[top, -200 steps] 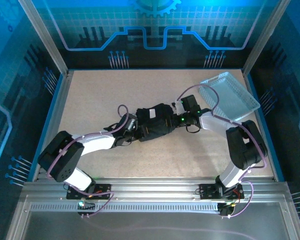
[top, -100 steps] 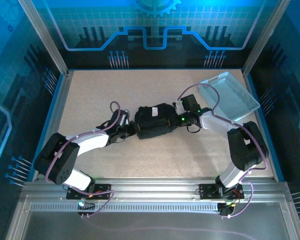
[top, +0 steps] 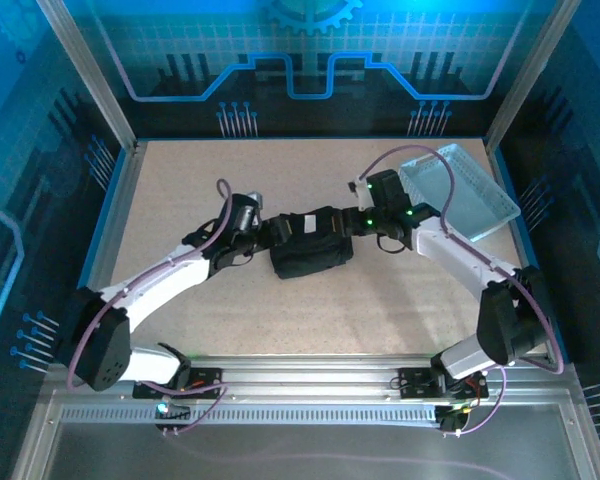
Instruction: Fold the inside-out t-shirt
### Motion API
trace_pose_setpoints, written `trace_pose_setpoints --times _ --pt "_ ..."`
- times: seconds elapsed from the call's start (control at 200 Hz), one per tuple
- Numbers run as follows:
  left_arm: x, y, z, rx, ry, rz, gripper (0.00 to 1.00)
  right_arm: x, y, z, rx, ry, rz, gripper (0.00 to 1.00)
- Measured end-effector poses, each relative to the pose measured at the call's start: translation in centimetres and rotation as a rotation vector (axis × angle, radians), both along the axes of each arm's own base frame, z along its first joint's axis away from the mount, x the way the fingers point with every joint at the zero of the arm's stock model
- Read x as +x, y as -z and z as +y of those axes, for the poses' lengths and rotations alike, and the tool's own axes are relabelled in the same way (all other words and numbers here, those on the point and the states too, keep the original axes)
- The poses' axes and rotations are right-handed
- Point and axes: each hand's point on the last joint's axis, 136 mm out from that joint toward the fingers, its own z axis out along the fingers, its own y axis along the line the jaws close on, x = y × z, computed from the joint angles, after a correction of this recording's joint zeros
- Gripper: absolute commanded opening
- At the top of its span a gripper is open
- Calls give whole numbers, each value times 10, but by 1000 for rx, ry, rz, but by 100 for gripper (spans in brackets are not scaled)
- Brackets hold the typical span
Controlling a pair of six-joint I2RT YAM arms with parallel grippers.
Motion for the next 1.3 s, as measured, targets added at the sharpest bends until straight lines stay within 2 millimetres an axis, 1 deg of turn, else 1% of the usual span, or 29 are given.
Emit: trace_pose_setpoints --times 0.02,0.055,0.11,0.15,0.225,0.295,0.325,0.365,0.41,0.475,0.575,0.62,0.655,0.715,0.78,0.825,0.85,0.88,0.945,0.985,1.025,1.085,1.1,1.115,1.161,1.231,1.301 --pt "3 2 -4 -11 7 3 60 2 1 3 12 -3 2 56" --pt "8 12 -11 -29 13 23 59 7 6 9 30 -10 19 55" --pt "14 31 -18 -42 17 60 59 14 22 18 47 -14 57 54" --pt "18 51 -22 -50 16 101 58 18 40 21 49 -9 95 54" --pt "24 86 -21 -56 -6 171 58 23 77 22 47 8 175 52" --pt "30 110 -18 -65 -28 215 56 26 107 22 57 20 239 52" --pt "33 112 -18 -81 -28 215 56 27 117 21 62 24 257 52" --pt "39 108 -17 -101 -30 195 56 30 123 21 71 28 265 53" --pt "43 106 -15 -110 -36 184 58 33 121 21 86 27 260 54" --pt "44 105 -13 -107 -38 183 61 35 116 22 95 27 246 58" --pt "37 99 -1 -39 -52 186 68 34 106 20 87 28 232 67" --pt "33 91 8 8 -66 186 71 33 96 18 81 28 214 69" --pt "32 83 13 44 -75 179 72 32 84 16 78 28 193 71" --pt "31 61 18 107 -90 145 73 30 62 12 72 30 146 73" --pt "29 31 10 142 -80 84 73 25 34 6 59 43 78 75" --pt "24 12 -6 148 -51 49 74 19 16 -1 48 61 35 76" --pt "21 5 -13 155 -39 35 74 16 8 -5 40 73 14 77" --pt "16 -2 -27 161 -11 20 74 12 0 -11 32 93 -7 77" --pt "5 -7 -57 172 52 11 74 3 -12 -26 11 139 -39 78" --pt "-1 -5 -74 179 88 17 74 -3 -14 -36 -4 167 -45 78" --pt "-5 2 -89 187 117 31 75 -9 -14 -46 -22 197 -44 78" --pt "-8 20 -105 211 147 60 75 -19 -11 -62 -49 246 -39 79" --pt "-8 27 -109 220 153 73 75 -21 -11 -66 -55 260 -37 79" --pt "-8 31 -110 224 155 79 75 -23 -10 -69 -57 267 -34 79" --pt "-6 49 -117 246 162 111 75 -29 -8 -80 -68 299 -31 79" --pt "-2 75 -121 283 165 155 75 -39 -8 -94 -65 336 -31 80" --pt "3 95 -119 315 156 192 74 -47 -9 -99 -52 343 -40 80"
